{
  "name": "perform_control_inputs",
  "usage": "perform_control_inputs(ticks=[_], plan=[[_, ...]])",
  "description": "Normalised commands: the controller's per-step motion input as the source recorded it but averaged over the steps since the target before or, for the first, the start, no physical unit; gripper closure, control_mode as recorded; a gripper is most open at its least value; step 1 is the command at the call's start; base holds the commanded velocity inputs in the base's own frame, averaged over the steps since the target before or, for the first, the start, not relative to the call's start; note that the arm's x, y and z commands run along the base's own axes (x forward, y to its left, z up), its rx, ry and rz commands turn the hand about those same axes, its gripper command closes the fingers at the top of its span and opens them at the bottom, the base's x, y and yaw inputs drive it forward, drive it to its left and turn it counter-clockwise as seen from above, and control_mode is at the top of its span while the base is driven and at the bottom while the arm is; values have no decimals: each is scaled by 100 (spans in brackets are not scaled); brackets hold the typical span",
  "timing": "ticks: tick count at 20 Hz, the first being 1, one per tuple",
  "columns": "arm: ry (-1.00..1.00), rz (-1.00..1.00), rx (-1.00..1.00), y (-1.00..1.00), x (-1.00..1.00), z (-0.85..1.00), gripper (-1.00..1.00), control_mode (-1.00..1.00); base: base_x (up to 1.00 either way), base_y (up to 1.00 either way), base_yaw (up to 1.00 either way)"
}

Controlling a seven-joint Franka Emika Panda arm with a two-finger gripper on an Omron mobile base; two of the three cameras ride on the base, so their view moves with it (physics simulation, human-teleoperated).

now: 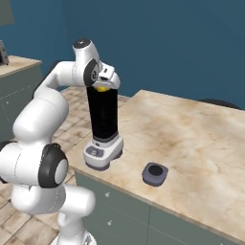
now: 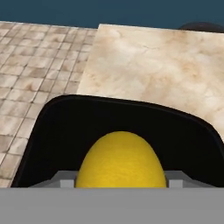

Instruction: Grab the lemon and lime from the fridge, place them in the blender, close the lid, and turn on the blender to create a marinade.

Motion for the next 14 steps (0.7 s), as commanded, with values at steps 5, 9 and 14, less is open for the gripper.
perform_control_inputs(ticks=[5,9,14], plan=[[-1,0,0,0,-10,-8,-100,-100,0,0,0],[-1,0,0,0,-2,0,-100,-100,0,0,0],[-10,0,0,0,-16,48,-100,-100,0,0,0]])
